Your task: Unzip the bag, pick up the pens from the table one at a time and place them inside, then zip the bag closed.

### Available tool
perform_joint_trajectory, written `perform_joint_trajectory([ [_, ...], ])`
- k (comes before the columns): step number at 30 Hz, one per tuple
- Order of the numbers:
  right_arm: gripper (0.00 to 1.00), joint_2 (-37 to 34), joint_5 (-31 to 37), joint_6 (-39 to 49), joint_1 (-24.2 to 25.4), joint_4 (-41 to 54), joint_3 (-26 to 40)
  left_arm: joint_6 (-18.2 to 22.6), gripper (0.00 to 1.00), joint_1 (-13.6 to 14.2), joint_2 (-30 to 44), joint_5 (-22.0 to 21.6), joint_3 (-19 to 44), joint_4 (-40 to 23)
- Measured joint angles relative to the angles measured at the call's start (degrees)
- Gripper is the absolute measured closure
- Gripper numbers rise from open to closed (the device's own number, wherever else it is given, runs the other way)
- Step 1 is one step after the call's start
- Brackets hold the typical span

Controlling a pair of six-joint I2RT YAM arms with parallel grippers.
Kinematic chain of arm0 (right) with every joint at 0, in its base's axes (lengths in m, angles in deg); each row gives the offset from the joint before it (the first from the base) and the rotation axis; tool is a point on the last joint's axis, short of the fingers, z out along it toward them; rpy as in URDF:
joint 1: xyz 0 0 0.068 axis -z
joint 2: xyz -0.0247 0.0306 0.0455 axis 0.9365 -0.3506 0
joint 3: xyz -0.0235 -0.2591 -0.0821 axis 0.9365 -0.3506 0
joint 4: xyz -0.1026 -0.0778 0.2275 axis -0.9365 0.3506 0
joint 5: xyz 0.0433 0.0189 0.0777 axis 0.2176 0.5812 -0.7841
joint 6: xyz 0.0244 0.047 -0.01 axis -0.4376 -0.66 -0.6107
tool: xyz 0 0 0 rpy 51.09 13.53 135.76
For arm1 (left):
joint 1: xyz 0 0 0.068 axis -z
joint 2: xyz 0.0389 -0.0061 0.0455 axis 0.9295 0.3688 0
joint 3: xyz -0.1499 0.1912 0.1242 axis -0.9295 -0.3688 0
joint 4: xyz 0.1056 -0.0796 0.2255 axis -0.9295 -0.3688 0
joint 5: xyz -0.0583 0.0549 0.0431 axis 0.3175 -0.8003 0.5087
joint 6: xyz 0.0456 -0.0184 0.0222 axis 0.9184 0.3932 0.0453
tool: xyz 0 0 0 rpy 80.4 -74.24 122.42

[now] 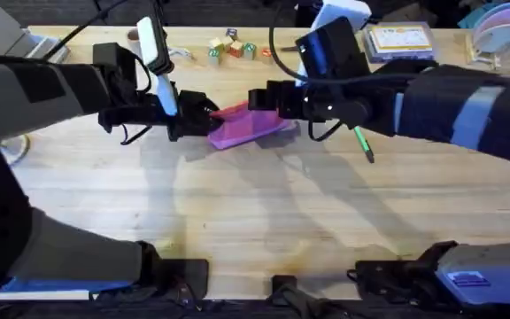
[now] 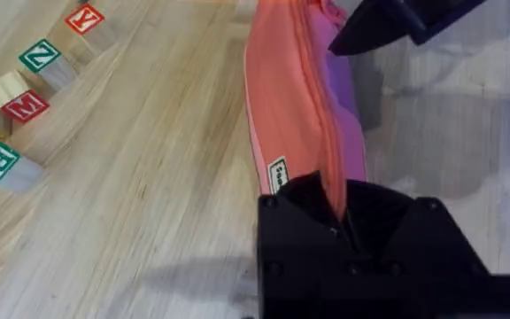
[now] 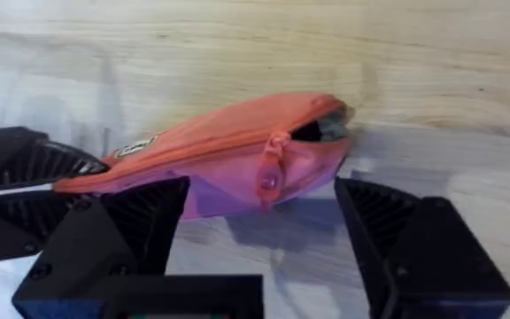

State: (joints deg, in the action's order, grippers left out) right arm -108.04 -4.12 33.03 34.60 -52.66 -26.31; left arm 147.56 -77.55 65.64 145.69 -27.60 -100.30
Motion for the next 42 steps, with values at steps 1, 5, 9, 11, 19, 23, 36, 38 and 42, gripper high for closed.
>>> perform_joint_trajectory([
  [1, 0.007, -0.2, 0.5, 0.0, 0.0, 0.0, 0.0, 0.0, 0.957, 0.0, 0.0, 0.0, 0.0, 0.0],
  [5, 0.151, -0.4, 1.8, 0.0, 0.0, -0.3, 0.0, 0.0, 0.957, 0.0, 0.0, 0.0, 0.0, 0.0],
  [9, 0.254, -0.4, 2.9, 0.0, 0.0, -0.3, 0.0, 0.0, 0.958, 0.0, 0.0, 0.0, 0.0, 0.0],
  [11, 0.3, -0.4, 3.5, 0.0, 0.0, -0.4, 0.0, 0.0, 0.958, 0.0, 0.0, 0.0, 0.0, 0.0],
  [19, 0.431, -1.2, 3.7, -0.1, 0.0, -0.7, 0.0, 0.0, 0.958, 0.0, 0.0, 0.0, 0.0, 0.0],
  [23, 0.59, -2.0, 3.7, -1.9, 0.0, -0.9, 0.0, 0.0, 0.958, 0.0, 0.0, 0.0, 0.0, 0.0],
  [36, 0.757, -2.0, 3.7, -3.2, 0.0, -0.9, 0.1, 0.0, 0.958, 0.0, 0.0, 0.0, 0.0, 0.0],
  [38, 0.781, -2.0, 3.7, -3.3, 0.0, -0.9, 0.1, 0.0, 0.958, 0.0, 0.0, 0.0, 0.0, 0.0],
  [42, 0.826, -2.0, 3.7, -3.3, 0.0, -0.8, 0.1, 0.0, 0.958, 0.0, 0.0, 0.0, 0.0, 0.0],
])
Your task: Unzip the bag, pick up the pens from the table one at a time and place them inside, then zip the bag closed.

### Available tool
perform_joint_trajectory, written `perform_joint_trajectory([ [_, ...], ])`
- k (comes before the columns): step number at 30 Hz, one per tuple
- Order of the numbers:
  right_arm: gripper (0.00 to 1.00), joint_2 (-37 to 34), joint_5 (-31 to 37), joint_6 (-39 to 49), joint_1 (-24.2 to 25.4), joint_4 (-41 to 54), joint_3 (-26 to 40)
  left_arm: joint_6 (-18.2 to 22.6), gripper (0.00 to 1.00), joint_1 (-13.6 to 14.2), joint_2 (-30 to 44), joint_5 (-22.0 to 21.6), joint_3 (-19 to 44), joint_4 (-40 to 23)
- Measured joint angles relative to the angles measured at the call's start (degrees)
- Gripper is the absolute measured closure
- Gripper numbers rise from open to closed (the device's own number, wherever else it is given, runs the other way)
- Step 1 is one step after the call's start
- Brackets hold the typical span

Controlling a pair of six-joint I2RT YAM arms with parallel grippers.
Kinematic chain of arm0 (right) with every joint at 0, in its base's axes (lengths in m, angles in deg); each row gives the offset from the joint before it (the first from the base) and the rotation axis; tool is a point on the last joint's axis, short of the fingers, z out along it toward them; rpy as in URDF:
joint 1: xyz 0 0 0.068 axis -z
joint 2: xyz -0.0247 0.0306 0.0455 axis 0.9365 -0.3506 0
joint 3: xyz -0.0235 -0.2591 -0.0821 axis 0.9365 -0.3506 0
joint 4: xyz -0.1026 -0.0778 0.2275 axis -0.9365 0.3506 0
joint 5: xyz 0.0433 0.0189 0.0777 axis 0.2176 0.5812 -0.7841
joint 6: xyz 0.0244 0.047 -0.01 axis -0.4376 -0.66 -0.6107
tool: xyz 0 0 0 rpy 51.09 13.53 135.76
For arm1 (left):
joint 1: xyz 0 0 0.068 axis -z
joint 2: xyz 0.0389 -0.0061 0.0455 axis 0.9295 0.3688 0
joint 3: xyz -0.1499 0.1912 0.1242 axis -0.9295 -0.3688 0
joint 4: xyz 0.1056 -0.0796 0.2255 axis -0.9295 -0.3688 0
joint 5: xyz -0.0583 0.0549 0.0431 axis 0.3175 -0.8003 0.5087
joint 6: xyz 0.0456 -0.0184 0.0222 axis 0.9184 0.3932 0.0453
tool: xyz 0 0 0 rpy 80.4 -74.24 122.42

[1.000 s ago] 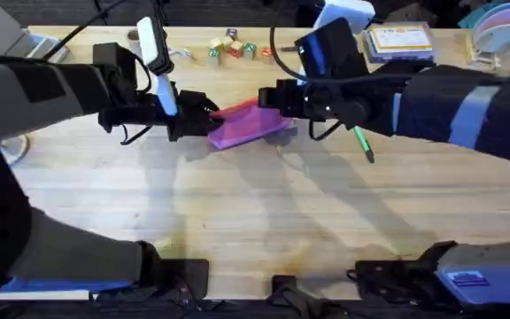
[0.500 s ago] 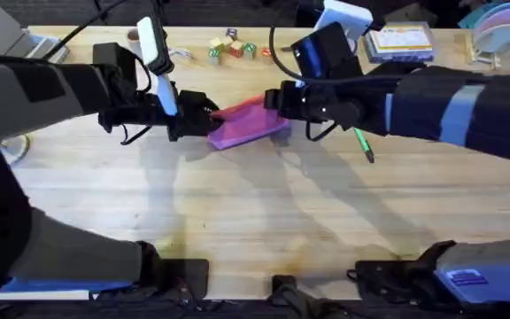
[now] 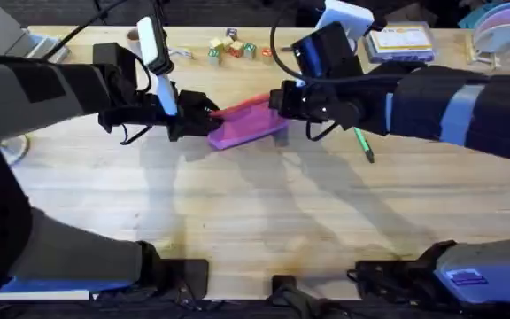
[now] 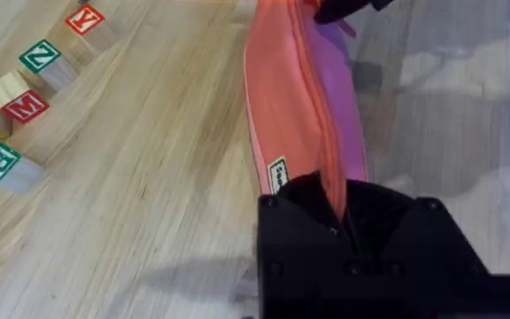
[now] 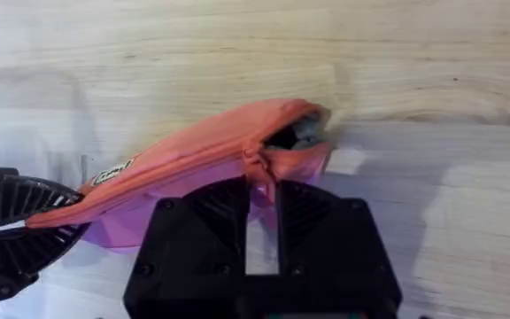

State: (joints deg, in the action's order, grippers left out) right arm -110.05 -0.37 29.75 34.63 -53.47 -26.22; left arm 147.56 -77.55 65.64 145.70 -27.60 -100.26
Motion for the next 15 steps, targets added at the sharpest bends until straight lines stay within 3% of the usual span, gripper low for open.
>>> perform_joint_trajectory([
  [15, 0.937, 0.6, 0.2, -0.2, 0.0, 0.5, 0.0, 0.0, 0.958, 0.0, 0.0, 0.0, 0.0, 0.0],
])
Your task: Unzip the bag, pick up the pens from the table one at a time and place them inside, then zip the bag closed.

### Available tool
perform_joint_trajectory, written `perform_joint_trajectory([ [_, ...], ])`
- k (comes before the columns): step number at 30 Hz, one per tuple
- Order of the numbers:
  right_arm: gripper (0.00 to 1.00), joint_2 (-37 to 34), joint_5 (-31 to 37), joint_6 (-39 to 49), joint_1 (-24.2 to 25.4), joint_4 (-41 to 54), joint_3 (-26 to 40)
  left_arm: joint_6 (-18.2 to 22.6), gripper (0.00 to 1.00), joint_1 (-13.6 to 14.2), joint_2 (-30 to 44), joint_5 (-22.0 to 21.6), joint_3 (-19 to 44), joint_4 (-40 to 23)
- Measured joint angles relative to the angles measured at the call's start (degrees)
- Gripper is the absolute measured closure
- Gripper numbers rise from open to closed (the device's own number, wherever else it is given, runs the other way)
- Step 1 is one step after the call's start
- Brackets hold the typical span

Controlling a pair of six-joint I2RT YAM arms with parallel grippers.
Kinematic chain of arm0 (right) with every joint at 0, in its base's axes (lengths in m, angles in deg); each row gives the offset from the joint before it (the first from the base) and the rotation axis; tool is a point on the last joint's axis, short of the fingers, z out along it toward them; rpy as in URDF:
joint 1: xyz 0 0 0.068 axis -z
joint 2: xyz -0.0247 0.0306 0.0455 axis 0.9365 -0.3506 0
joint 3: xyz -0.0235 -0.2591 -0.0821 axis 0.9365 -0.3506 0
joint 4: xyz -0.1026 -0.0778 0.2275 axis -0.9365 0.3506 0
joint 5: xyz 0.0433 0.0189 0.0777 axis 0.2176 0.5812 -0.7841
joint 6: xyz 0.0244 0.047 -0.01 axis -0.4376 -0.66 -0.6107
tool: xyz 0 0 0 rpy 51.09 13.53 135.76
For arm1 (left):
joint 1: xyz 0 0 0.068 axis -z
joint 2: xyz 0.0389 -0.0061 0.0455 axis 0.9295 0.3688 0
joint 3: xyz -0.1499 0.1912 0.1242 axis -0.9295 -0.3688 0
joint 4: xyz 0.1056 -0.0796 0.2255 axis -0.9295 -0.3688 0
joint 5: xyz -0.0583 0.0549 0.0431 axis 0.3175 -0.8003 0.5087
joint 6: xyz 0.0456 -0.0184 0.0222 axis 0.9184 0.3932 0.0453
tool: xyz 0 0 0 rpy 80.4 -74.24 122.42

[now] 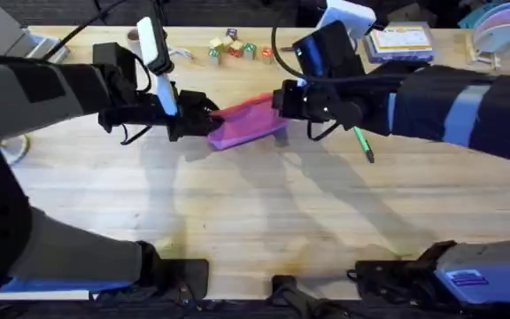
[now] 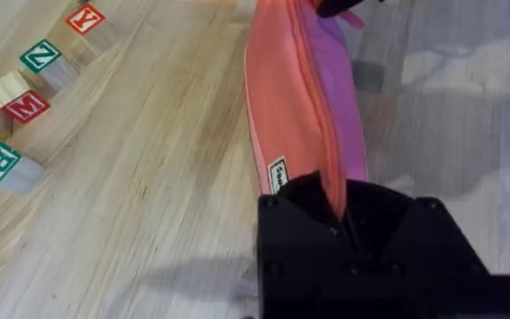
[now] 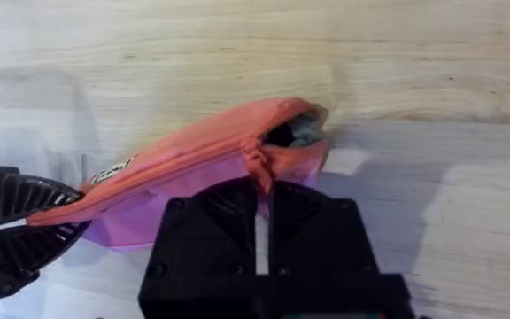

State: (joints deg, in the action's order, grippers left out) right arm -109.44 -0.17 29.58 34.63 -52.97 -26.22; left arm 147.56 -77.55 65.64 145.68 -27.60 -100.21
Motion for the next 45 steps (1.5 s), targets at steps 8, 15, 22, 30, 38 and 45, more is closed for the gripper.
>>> perform_joint_trajectory([
  [8, 0.948, 1.3, 0.0, 0.0, 0.0, 0.8, 0.0, 0.0, 0.958, 0.0, 0.0, 0.0, 0.0, 0.1],
  [15, 0.968, 4.8, -0.5, 0.0, -0.2, 0.1, 0.0, 0.0, 0.958, 0.0, 0.0, 0.0, 0.0, 0.0],
  [22, 0.968, 5.2, -0.5, -0.4, -0.2, 0.1, 0.0, 0.0, 0.957, 0.0, 0.0, 0.0, 0.0, 0.0],
  [30, 0.97, 5.2, -3.4, -0.4, -0.1, 0.0, 0.0, 0.0, 0.957, 0.0, 0.0, 0.0, 0.0, 0.0],
  [38, 0.97, 5.2, -3.9, 2.5, -2.8, -2.3, 0.0, 0.0, 0.957, 0.0, 0.0, 0.0, 0.0, 0.1],
  [45, 0.97, 4.9, -3.7, 4.5, -7.1, -4.4, 0.0, 0.0, 0.957, -0.1, 0.0, 0.0, 0.0, 0.1],
])
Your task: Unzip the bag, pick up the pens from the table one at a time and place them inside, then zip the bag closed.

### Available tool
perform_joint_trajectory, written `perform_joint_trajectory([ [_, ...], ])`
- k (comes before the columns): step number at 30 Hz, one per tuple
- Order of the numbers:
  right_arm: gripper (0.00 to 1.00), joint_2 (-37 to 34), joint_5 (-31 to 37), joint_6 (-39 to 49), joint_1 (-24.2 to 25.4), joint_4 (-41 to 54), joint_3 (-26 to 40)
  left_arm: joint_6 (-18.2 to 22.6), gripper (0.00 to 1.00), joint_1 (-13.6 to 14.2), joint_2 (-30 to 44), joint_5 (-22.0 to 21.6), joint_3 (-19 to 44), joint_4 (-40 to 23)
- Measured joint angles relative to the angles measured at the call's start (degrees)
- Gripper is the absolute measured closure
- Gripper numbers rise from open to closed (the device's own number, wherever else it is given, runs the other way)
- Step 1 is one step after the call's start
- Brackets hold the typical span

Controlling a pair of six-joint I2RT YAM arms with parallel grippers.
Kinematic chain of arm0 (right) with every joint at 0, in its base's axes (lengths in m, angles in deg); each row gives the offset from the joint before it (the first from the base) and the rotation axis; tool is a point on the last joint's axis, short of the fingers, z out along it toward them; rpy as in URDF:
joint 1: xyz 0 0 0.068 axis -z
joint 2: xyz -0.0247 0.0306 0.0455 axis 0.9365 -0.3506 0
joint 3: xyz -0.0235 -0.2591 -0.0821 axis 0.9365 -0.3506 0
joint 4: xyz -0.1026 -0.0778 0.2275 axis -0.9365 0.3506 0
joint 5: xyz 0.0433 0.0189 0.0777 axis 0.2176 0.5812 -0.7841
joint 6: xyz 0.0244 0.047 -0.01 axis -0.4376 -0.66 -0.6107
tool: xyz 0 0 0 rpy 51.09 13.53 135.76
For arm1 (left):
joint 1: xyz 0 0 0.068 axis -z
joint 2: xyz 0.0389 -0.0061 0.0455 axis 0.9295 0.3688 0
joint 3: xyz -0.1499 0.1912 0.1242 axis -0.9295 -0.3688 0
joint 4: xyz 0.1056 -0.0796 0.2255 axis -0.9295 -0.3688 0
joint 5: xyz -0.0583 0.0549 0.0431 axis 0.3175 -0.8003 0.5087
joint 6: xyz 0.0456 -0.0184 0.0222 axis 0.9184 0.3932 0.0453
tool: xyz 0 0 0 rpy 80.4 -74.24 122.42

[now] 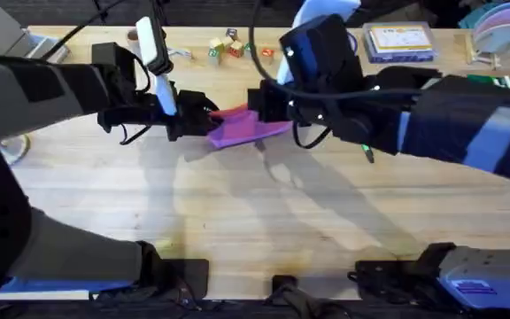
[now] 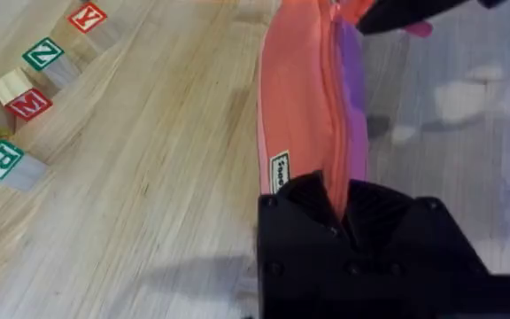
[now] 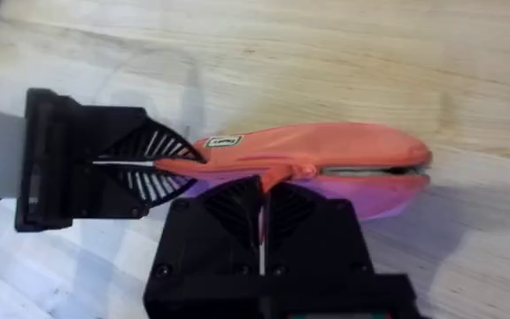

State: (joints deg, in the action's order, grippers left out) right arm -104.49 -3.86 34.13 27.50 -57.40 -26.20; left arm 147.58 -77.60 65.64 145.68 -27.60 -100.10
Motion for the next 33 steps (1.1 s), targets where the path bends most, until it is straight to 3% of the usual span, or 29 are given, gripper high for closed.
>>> perform_joint_trajectory([
  [11, 0.972, -2.9, -0.1, 0.5, -5.9, -7.1, 0.0, 0.0, 0.958, 0.0, 0.0, 0.0, 0.0, 0.0],
  [33, 0.972, -6.9, -11.5, 0.0, -6.9, -14.0, 0.1, 0.0, 0.958, -0.2, 0.0, 0.1, 0.0, -0.4],
])
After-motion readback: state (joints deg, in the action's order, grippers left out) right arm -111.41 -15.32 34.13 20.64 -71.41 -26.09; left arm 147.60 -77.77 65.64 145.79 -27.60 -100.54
